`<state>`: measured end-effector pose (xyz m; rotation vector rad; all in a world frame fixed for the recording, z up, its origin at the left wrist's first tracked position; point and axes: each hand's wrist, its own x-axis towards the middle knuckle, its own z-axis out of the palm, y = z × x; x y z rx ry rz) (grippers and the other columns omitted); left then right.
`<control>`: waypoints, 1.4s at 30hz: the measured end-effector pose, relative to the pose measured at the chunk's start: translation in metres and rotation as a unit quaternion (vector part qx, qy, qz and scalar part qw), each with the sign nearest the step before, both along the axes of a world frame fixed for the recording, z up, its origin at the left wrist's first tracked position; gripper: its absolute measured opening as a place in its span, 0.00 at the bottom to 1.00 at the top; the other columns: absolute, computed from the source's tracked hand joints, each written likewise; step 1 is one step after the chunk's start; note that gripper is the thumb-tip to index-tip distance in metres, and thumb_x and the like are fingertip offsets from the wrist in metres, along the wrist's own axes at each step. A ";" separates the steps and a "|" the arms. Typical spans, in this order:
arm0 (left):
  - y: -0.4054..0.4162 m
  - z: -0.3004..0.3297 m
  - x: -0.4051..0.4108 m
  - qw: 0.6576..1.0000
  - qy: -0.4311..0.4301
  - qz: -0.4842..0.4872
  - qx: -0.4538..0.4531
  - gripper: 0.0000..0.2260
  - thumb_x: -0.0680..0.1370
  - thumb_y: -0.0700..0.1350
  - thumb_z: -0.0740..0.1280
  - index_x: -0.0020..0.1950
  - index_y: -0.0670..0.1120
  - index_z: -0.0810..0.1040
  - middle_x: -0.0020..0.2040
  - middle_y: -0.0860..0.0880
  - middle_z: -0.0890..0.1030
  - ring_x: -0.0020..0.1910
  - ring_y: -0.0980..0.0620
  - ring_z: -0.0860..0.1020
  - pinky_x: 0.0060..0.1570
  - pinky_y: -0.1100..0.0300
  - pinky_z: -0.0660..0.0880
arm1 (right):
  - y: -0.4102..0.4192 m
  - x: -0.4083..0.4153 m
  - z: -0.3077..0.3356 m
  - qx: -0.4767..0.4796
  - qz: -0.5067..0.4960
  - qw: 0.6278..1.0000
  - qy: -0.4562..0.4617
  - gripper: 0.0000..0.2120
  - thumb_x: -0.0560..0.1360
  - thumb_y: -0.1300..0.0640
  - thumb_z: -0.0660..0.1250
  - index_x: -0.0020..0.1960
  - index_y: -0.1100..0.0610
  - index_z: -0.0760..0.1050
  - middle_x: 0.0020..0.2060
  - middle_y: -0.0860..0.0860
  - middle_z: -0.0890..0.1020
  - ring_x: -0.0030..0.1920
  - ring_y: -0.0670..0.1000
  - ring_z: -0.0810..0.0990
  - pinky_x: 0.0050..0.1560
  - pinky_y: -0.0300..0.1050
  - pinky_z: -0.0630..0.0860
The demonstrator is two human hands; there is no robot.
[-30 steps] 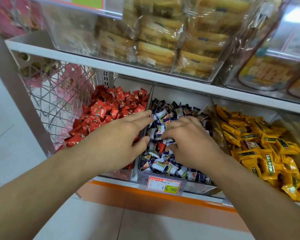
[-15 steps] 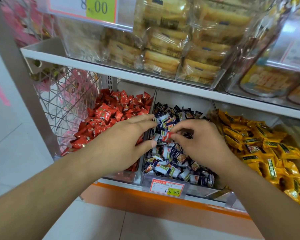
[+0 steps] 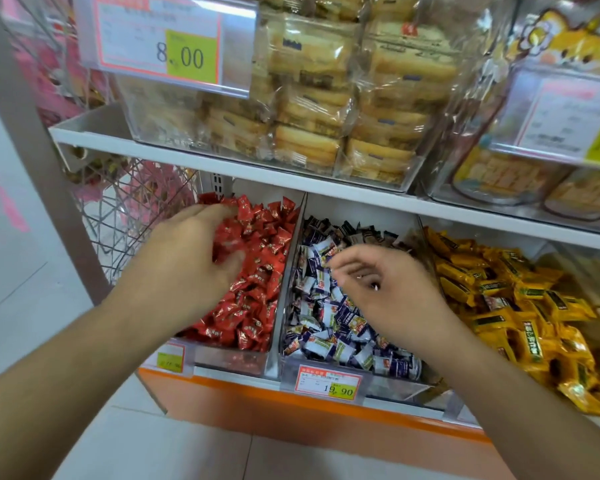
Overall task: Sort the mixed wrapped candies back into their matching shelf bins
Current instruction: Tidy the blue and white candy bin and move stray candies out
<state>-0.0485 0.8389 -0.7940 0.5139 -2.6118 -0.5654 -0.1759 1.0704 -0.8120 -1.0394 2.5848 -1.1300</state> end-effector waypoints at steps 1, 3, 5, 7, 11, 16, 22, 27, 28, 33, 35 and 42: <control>0.001 -0.001 0.000 1.000 0.003 -0.010 -0.024 0.22 0.78 0.49 0.72 0.72 0.52 0.76 0.67 0.53 0.78 0.64 0.50 0.77 0.64 0.62 0.69 | -0.001 -0.001 -0.006 0.052 0.019 0.998 0.030 0.09 0.82 0.56 0.68 0.58 0.44 0.82 0.53 0.38 0.83 0.56 0.38 0.79 0.61 0.40 0.78; 0.013 -0.002 -0.003 0.997 0.009 -0.072 -0.030 0.23 0.79 0.49 0.69 0.74 0.53 0.73 0.71 0.56 0.74 0.67 0.54 0.74 0.67 0.69 0.61 | -0.006 -0.001 -0.019 0.140 0.072 0.984 0.080 0.12 0.82 0.55 0.68 0.64 0.45 0.80 0.61 0.39 0.81 0.62 0.40 0.77 0.66 0.41 0.75; 0.030 -0.008 -0.009 0.988 -0.018 -0.148 -0.029 0.24 0.81 0.53 0.66 0.77 0.57 0.69 0.77 0.62 0.66 0.74 0.61 0.66 0.72 0.72 0.54 | -0.012 -0.005 -0.032 0.194 0.122 0.967 0.108 0.12 0.82 0.53 0.68 0.65 0.46 0.80 0.62 0.42 0.81 0.64 0.46 0.76 0.67 0.48 0.75; 0.042 -0.020 -0.015 0.978 -0.052 -0.200 -0.036 0.26 0.83 0.55 0.64 0.81 0.57 0.62 0.81 0.62 0.58 0.79 0.62 0.56 0.78 0.66 0.51 | -0.015 -0.009 -0.044 0.239 0.140 0.952 0.134 0.09 0.81 0.51 0.68 0.61 0.45 0.82 0.54 0.45 0.83 0.59 0.50 0.75 0.60 0.54 0.77; 0.044 -0.038 -0.021 0.969 -0.087 -0.218 -0.073 0.27 0.85 0.51 0.60 0.83 0.53 0.56 0.83 0.59 0.52 0.81 0.62 0.45 0.77 0.64 0.44 | -0.008 -0.019 -0.048 0.298 0.072 0.934 0.183 0.04 0.78 0.52 0.72 0.51 0.45 0.85 0.49 0.46 0.80 0.54 0.52 0.76 0.53 0.52 0.79; 0.040 -0.039 -0.021 0.967 -0.079 -0.232 -0.066 0.26 0.84 0.49 0.61 0.82 0.53 0.59 0.83 0.59 0.54 0.81 0.63 0.45 0.75 0.69 0.42 | 0.002 -0.027 -0.040 0.313 0.015 0.926 0.210 0.06 0.75 0.55 0.75 0.48 0.43 0.85 0.48 0.47 0.81 0.49 0.50 0.79 0.55 0.45 0.78; 0.038 -0.040 -0.023 0.968 -0.075 -0.237 -0.043 0.26 0.83 0.49 0.64 0.81 0.52 0.63 0.82 0.58 0.58 0.81 0.63 0.47 0.80 0.62 0.49 | -0.001 -0.027 -0.044 0.262 0.034 0.949 0.171 0.09 0.76 0.50 0.75 0.55 0.40 0.84 0.51 0.44 0.84 0.55 0.48 0.76 0.59 0.50 0.77; 0.040 -0.038 -0.022 0.968 -0.078 -0.234 -0.035 0.25 0.83 0.49 0.64 0.80 0.51 0.64 0.82 0.59 0.58 0.81 0.63 0.46 0.79 0.65 0.47 | -0.009 -0.025 -0.048 0.228 0.054 0.958 0.165 0.09 0.78 0.52 0.73 0.56 0.41 0.86 0.49 0.41 0.85 0.55 0.47 0.75 0.61 0.48 0.74; 0.041 -0.037 -0.022 0.968 -0.079 -0.234 -0.034 0.25 0.83 0.49 0.64 0.80 0.51 0.64 0.82 0.59 0.58 0.81 0.63 0.46 0.79 0.65 0.47 | -0.011 -0.025 -0.050 0.232 0.055 0.956 0.172 0.09 0.79 0.51 0.72 0.57 0.40 0.85 0.50 0.41 0.85 0.55 0.48 0.75 0.61 0.48 0.73; 0.041 -0.039 -0.022 0.968 -0.085 -0.234 -0.026 0.23 0.84 0.48 0.63 0.79 0.51 0.65 0.82 0.58 0.58 0.81 0.63 0.45 0.81 0.60 0.49 | -0.015 -0.030 -0.056 0.271 0.061 0.942 0.190 0.11 0.79 0.47 0.71 0.60 0.37 0.83 0.51 0.41 0.83 0.55 0.49 0.72 0.60 0.49 0.68; 0.040 -0.040 -0.022 0.968 -0.088 -0.233 -0.022 0.23 0.84 0.48 0.63 0.79 0.51 0.66 0.82 0.58 0.58 0.81 0.63 0.45 0.81 0.57 0.51 | -0.016 -0.030 -0.057 0.278 0.065 0.939 0.192 0.10 0.80 0.46 0.70 0.60 0.37 0.83 0.49 0.40 0.81 0.53 0.48 0.68 0.58 0.49 0.66; 0.039 -0.041 -0.022 0.967 -0.092 -0.235 -0.022 0.22 0.84 0.49 0.63 0.78 0.51 0.66 0.82 0.58 0.58 0.81 0.62 0.45 0.81 0.54 0.54 | -0.019 -0.028 -0.055 0.259 0.039 0.950 0.167 0.03 0.78 0.48 0.73 0.48 0.39 0.85 0.42 0.39 0.81 0.51 0.46 0.68 0.60 0.49 0.67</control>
